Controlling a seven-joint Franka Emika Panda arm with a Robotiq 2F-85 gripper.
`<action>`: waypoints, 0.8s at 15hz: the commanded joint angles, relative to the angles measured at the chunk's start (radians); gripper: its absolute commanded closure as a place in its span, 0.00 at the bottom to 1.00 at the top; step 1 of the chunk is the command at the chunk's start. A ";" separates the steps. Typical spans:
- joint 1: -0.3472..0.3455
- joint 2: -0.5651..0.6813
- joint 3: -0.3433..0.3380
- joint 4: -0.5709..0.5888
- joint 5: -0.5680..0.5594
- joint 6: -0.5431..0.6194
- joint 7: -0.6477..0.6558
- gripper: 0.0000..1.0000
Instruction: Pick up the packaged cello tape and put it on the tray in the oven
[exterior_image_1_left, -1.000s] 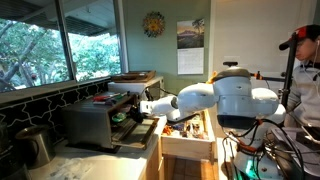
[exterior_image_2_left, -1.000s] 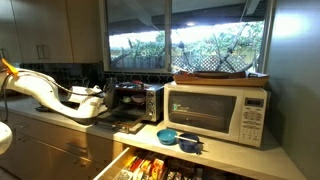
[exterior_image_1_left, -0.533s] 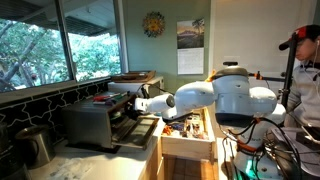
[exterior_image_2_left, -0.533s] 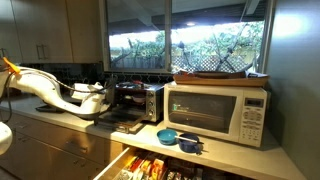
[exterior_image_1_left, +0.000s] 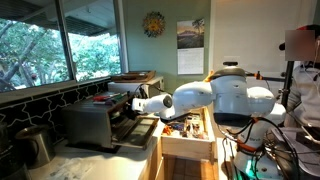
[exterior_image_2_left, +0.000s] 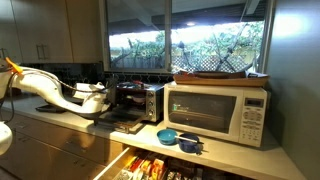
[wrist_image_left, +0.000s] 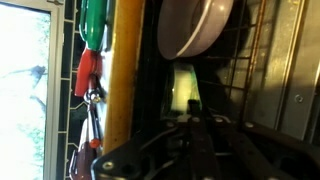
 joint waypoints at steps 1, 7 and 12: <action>-0.005 0.007 0.006 0.016 -0.004 -0.024 0.004 0.66; 0.047 0.004 -0.038 -0.057 0.001 0.016 -0.009 0.37; 0.155 0.020 -0.108 -0.215 0.005 0.077 -0.021 0.68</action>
